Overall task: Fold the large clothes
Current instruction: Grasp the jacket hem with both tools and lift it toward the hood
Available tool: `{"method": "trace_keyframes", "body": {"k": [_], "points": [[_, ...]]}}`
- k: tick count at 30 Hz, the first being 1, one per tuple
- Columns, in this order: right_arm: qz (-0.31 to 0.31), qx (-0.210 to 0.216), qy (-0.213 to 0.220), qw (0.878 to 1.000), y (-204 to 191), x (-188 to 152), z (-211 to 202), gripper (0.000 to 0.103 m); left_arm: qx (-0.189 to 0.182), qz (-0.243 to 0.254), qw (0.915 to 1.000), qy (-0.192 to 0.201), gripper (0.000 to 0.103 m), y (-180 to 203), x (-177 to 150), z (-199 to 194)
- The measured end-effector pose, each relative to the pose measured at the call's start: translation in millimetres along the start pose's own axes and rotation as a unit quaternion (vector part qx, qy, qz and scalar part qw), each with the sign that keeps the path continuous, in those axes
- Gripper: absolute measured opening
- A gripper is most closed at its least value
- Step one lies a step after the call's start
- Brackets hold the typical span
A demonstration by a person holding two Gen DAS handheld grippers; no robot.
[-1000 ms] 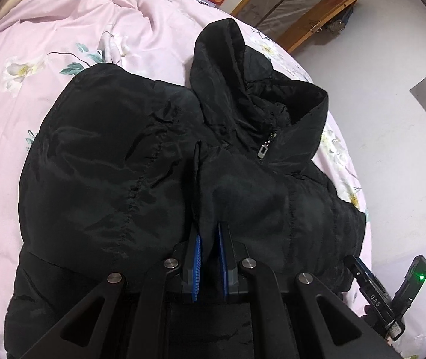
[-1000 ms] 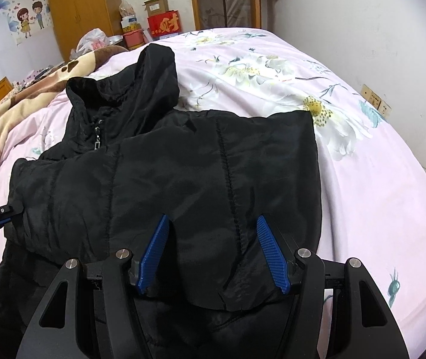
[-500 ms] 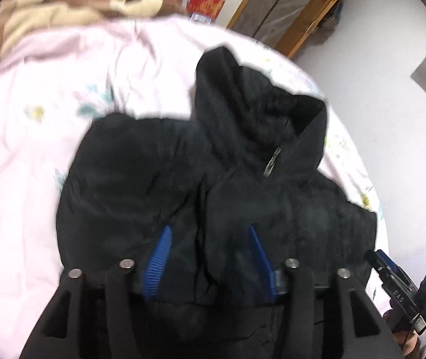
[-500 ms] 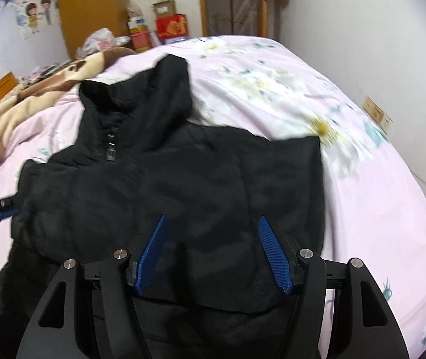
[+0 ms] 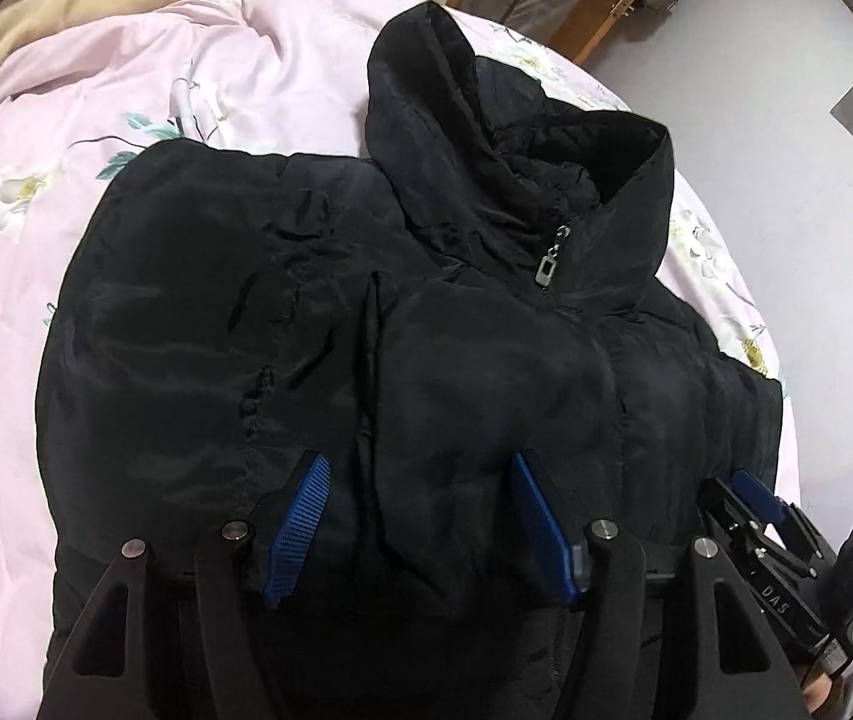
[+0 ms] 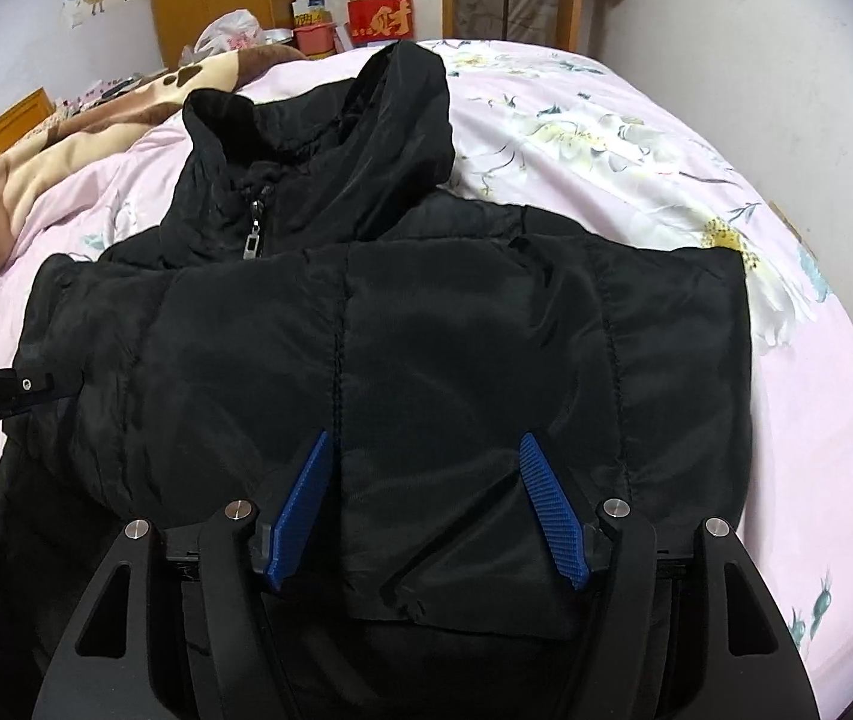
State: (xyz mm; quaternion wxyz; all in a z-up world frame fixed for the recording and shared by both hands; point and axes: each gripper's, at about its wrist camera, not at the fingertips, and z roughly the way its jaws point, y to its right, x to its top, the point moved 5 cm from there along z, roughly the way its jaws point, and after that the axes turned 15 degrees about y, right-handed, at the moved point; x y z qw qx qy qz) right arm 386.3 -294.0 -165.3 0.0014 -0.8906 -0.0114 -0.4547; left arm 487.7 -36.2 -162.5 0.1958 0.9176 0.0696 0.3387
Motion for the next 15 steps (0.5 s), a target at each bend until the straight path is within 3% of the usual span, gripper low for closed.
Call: {"method": "trace_keyframes", "body": {"k": [3, 9, 15], "points": [[0.012, 0.011, -0.005, 1.0, 2, 6, 0, 0.065, -0.008, 0.0, 1.0, -0.004, 0.063, 1, 7, 1], [0.075, 0.041, 0.02, 0.996, 13, 40, -1, 0.065, -0.015, -0.017, 0.999, 0.038, 0.063, -7, 53, -14], [0.039, 0.025, 0.047, 0.998, 6, 85, 16, 0.066, -0.001, -0.001, 0.9982, 0.06, 0.065, -13, 107, -10]]}}
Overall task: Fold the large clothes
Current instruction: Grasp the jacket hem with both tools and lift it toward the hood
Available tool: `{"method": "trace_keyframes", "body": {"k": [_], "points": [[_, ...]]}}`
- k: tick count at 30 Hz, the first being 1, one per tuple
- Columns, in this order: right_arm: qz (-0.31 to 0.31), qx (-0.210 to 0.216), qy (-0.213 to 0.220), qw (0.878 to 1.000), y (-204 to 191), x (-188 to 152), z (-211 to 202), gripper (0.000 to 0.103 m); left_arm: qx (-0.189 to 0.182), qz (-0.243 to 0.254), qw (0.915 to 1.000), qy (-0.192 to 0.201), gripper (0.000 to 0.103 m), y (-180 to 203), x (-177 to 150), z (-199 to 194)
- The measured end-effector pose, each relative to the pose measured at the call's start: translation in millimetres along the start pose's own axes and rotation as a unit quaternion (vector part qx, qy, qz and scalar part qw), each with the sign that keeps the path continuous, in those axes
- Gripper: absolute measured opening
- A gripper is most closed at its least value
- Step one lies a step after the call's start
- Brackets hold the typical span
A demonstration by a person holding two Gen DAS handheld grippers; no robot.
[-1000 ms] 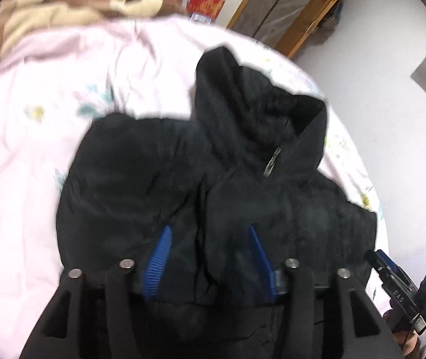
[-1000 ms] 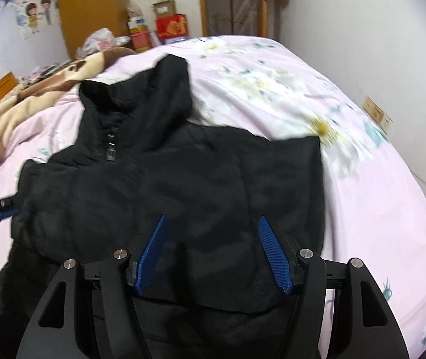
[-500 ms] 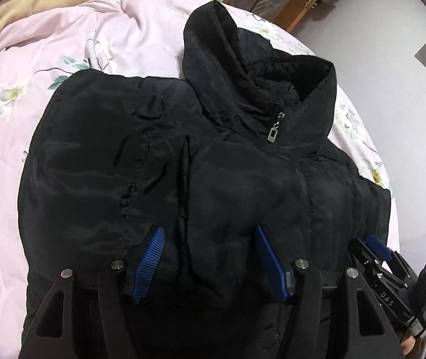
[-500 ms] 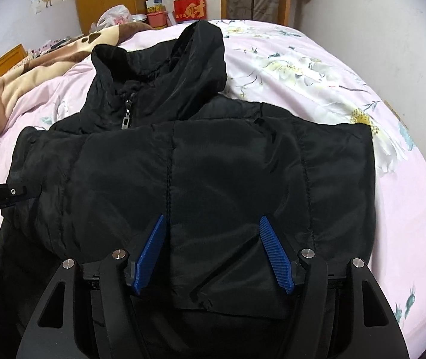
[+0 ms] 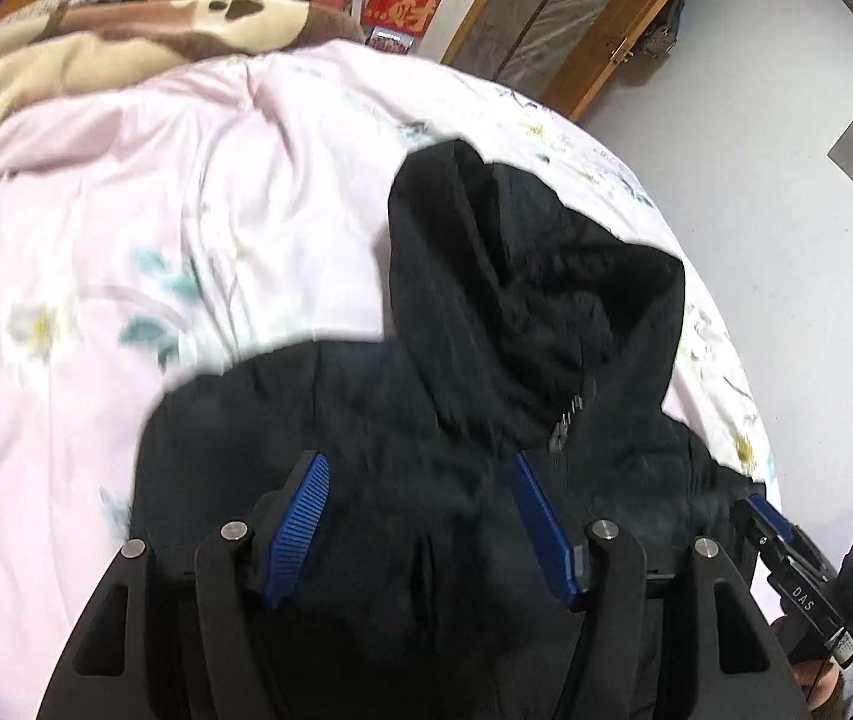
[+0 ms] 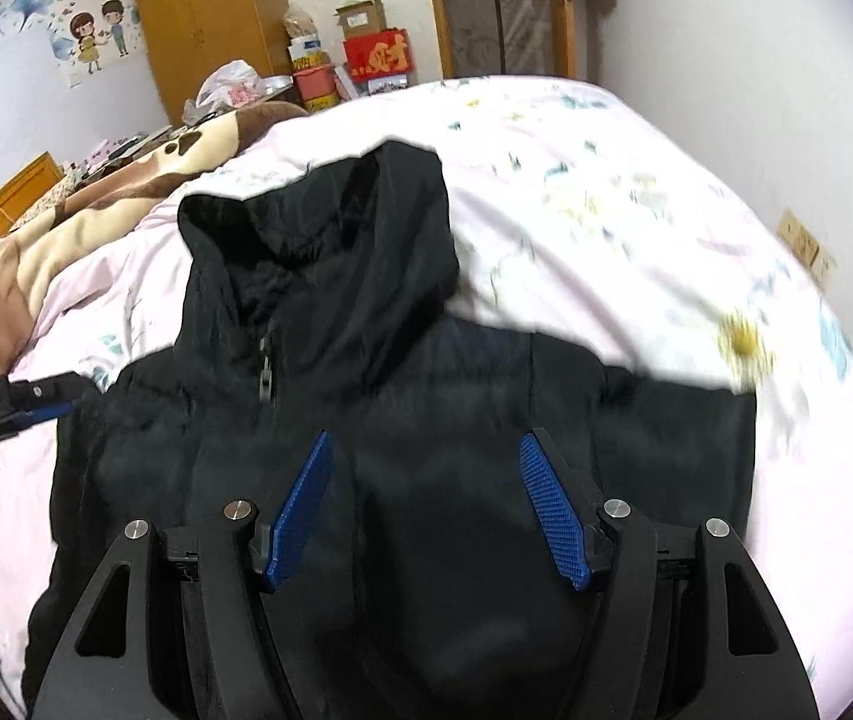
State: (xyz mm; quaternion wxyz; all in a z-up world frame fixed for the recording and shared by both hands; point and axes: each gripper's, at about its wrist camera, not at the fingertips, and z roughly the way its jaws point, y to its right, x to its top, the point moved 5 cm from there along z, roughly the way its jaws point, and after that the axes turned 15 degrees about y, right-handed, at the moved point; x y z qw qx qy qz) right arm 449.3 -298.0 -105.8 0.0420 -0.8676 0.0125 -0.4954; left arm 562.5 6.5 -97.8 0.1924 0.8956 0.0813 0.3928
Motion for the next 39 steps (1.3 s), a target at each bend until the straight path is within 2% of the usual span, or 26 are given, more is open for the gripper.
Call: {"method": "trace_keyframes", "body": {"k": [2, 6, 10, 12, 16, 19, 22, 24, 26, 29, 31, 32, 33, 34, 35, 36, 37, 38, 39], "points": [[-0.008, 0.0, 0.008, 1.0, -2, 13, 10, 0.066, 0.002, -0.004, 1.0, 0.005, 0.069, -2, 14, 5], [-0.005, -0.011, 0.018, 1.0, 1, 44, 38, 0.066, 0.009, -0.022, 0.9997, 0.011, 0.07, -6, 47, 23], [0.023, -0.012, 0.025, 0.999, 7, 73, 62, 0.069, 0.01, -0.01, 0.9998, 0.016, 0.076, -1, 71, 42], [0.036, -0.006, 0.031, 0.999, 8, 82, 68, 0.072, 0.004, -0.029, 0.9993, 0.022, 0.077, -3, 85, 52], [0.06, -0.003, 0.033, 0.998, 8, 102, 92, 0.073, 0.007, -0.061, 0.9976, 0.031, 0.08, -5, 107, 69], [0.079, -0.001, 0.02, 0.997, 7, 111, 114, 0.073, 0.011, -0.058, 0.9979, 0.026, 0.081, -3, 118, 86], [0.091, -0.008, 0.019, 0.996, 8, 120, 129, 0.073, 0.002, -0.076, 0.9966, 0.032, 0.081, -2, 127, 97], [0.109, -0.003, 0.018, 0.994, 10, 127, 139, 0.073, 0.01, -0.077, 0.996, 0.045, 0.084, -3, 137, 104], [0.13, -0.006, 0.0, 0.991, 13, 128, 153, 0.073, 0.011, -0.076, 0.996, 0.045, 0.085, -1, 143, 115], [0.136, -0.028, -0.031, 0.99, 17, 123, 172, 0.073, 0.029, -0.074, 0.9967, 0.017, 0.085, 0, 145, 143], [0.14, -0.028, -0.042, 0.989, 17, 117, 177, 0.072, 0.046, -0.085, 0.9953, -0.001, 0.083, -5, 141, 156], [0.142, -0.025, -0.047, 0.988, 17, 114, 179, 0.067, 0.045, -0.089, 0.995, -0.006, 0.077, -7, 139, 161], [0.143, -0.021, -0.053, 0.988, 15, 109, 181, 0.049, 0.046, -0.088, 0.995, -0.008, 0.07, -8, 138, 165], [0.14, -0.02, -0.059, 0.988, 15, 106, 182, 0.038, 0.05, -0.086, 0.9951, -0.01, 0.059, -8, 135, 167], [0.13, -0.025, -0.065, 0.989, 14, 104, 182, 0.038, 0.057, -0.074, 0.9955, -0.013, 0.046, -8, 132, 168], [0.121, -0.024, -0.064, 0.99, 13, 102, 181, 0.033, 0.062, -0.064, 0.9959, -0.014, 0.037, -8, 130, 169], [0.105, -0.018, -0.062, 0.992, 10, 101, 180, 0.028, 0.061, -0.051, 0.9967, -0.019, 0.019, -5, 128, 170], [0.091, -0.016, -0.061, 0.994, 7, 100, 179, 0.027, 0.065, -0.041, 0.9968, -0.023, 0.009, -4, 125, 170], [0.076, -0.018, -0.062, 0.995, 5, 98, 175, 0.023, 0.066, -0.043, 0.9966, -0.024, 0.006, -5, 123, 168]]}}
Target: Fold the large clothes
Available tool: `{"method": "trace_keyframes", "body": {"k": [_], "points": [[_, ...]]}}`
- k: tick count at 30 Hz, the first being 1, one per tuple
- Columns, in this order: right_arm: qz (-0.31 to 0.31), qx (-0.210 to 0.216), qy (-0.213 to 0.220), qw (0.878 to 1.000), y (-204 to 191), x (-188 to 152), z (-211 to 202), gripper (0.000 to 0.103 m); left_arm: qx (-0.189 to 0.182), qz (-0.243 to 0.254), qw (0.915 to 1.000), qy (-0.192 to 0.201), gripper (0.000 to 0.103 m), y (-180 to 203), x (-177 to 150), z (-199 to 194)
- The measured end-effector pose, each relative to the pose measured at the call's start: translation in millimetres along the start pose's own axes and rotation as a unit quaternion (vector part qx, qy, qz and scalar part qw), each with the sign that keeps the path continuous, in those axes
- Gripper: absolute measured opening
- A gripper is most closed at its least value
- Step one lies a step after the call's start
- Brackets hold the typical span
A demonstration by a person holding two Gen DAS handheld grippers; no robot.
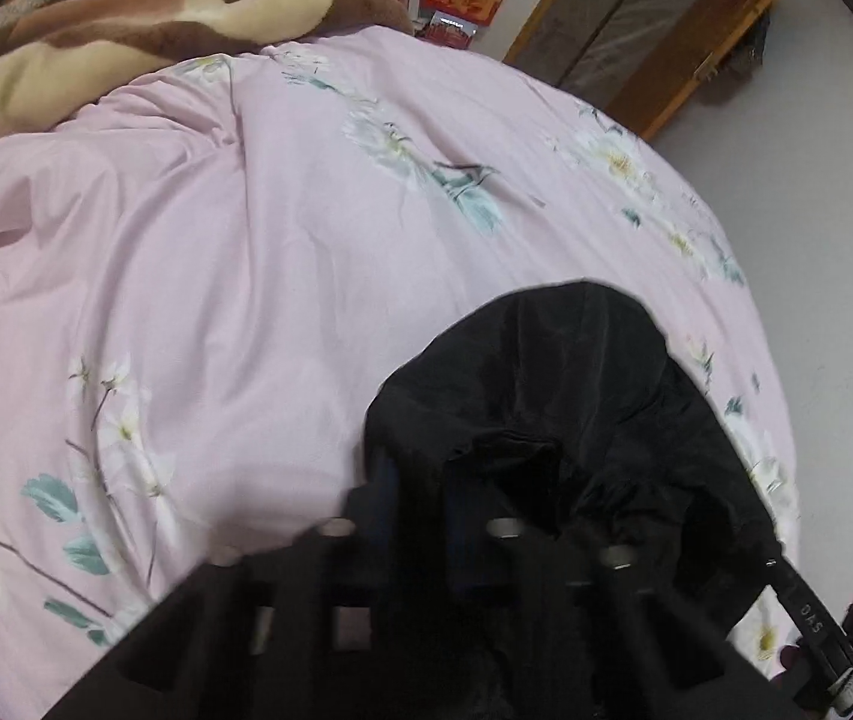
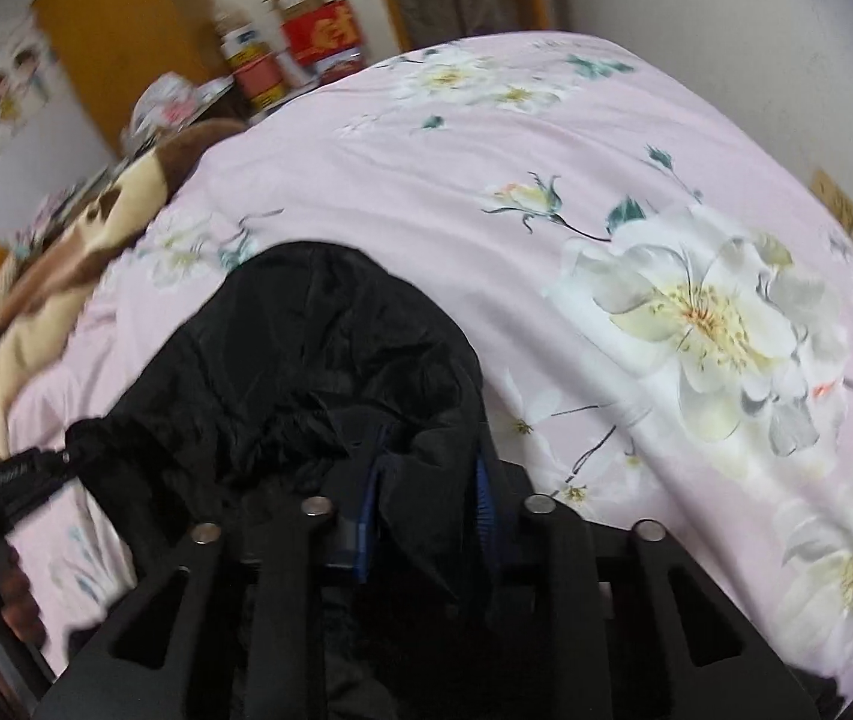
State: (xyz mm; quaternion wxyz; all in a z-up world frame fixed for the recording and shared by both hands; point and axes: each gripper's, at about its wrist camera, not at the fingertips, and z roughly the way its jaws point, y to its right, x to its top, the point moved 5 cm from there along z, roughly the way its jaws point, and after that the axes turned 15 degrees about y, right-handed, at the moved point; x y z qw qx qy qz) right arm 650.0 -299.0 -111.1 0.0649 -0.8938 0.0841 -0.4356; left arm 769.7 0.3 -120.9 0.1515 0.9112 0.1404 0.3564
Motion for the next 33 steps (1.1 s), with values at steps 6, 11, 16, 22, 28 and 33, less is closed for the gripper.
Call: {"method": "trace_keyframes", "body": {"k": [6, 11, 16, 22, 28, 33], "points": [[-0.061, -0.001, 0.023, 0.998, -5, -8, -27, 0.017, -0.006, 0.03, 0.9991, 0.031, 0.004, -6, -12, -32], [-0.097, 0.002, 0.062, 0.993, -6, -18, -64, 0.016, -0.017, 0.059, 0.9967, 0.053, 0.004, -10, -28, -66], [-0.137, 0.006, 0.08, 0.987, -8, -36, -101, 0.016, -0.031, 0.054, 0.9961, 0.063, 0.004, -22, -47, -95], [-0.157, -0.014, 0.097, 0.983, 10, -69, -135, 0.015, -0.032, 0.044, 0.9956, 0.076, 0.004, -44, -75, -122], [-0.136, -0.007, 0.095, 0.986, 31, -108, -155, 0.014, -0.035, -0.007, 0.9974, 0.063, 0.005, -71, -105, -133], [-0.102, -0.013, 0.092, 0.99, 42, -129, -161, 0.014, -0.051, -0.043, 0.9968, 0.045, 0.006, -92, -130, -138]]}}
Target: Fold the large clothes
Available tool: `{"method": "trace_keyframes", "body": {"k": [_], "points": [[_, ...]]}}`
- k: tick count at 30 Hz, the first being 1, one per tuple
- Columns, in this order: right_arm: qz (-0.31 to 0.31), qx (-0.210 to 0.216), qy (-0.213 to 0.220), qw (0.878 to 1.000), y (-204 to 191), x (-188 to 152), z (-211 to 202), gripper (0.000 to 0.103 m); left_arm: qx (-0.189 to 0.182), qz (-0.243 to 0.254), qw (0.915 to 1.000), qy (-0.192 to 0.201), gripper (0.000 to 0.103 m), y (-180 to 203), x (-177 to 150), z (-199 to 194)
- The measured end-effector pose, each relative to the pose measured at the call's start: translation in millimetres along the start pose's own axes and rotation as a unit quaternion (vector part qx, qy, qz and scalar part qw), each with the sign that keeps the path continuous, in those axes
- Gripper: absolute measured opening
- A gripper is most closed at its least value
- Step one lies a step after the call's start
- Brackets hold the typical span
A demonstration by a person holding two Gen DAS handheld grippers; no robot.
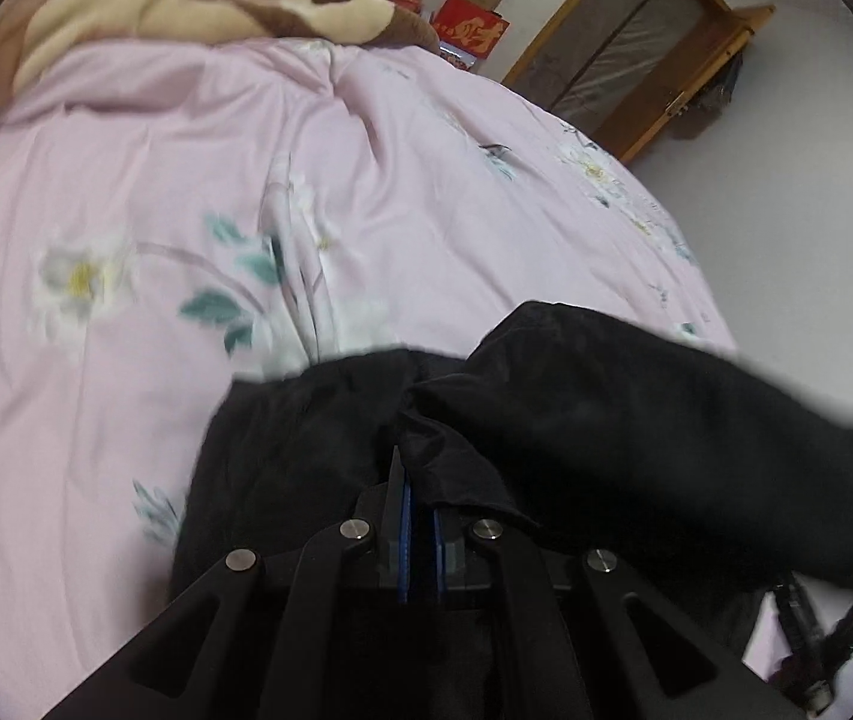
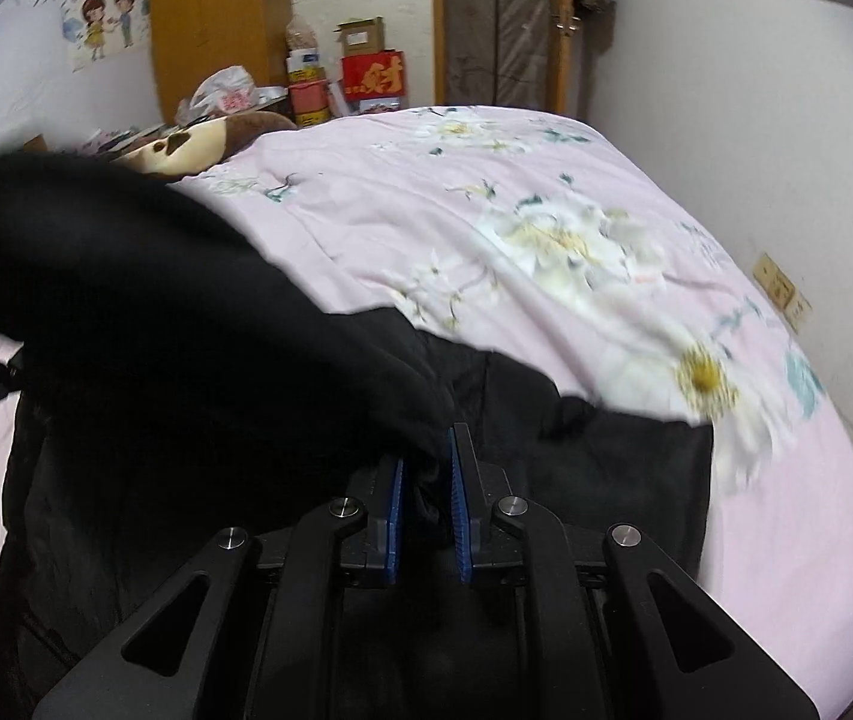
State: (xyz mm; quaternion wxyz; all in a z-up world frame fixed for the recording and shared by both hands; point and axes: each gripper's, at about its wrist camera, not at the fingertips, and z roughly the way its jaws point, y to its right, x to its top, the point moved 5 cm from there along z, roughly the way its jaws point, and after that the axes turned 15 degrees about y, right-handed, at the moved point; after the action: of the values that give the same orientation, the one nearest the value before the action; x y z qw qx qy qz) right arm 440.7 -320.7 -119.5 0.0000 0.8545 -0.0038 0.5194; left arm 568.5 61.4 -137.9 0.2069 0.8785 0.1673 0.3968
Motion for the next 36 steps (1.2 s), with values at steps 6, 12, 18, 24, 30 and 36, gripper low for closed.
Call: {"method": "trace_keyframes", "body": {"k": [6, 12, 18, 24, 30, 36], "points": [[0.069, -0.027, 0.015, 0.997, 10, -16, -15, 0.012, -0.011, -0.014, 0.9998, -0.006, 0.009, -6, -13, -14], [0.132, -0.034, 0.017, 0.99, 30, -25, -37, 0.012, -0.025, -0.042, 0.9987, -0.013, 0.047, -15, -25, -43], [0.172, 0.034, 0.018, 0.984, 18, -25, -62, 0.02, -0.062, -0.089, 0.994, 0.015, 0.058, -6, -24, -77], [0.162, 0.093, 0.006, 0.982, -12, -31, -71, 0.034, -0.049, -0.074, 0.996, 0.01, 0.071, -1, -24, -91], [0.166, 0.126, -0.02, 0.978, -32, -37, -56, 0.052, -0.067, -0.081, 0.9936, -0.042, 0.071, 21, -45, -67], [0.219, 0.153, -0.059, 0.962, -43, -47, -30, 0.053, -0.063, -0.082, 0.9923, -0.068, 0.07, 39, -63, -47]]}}
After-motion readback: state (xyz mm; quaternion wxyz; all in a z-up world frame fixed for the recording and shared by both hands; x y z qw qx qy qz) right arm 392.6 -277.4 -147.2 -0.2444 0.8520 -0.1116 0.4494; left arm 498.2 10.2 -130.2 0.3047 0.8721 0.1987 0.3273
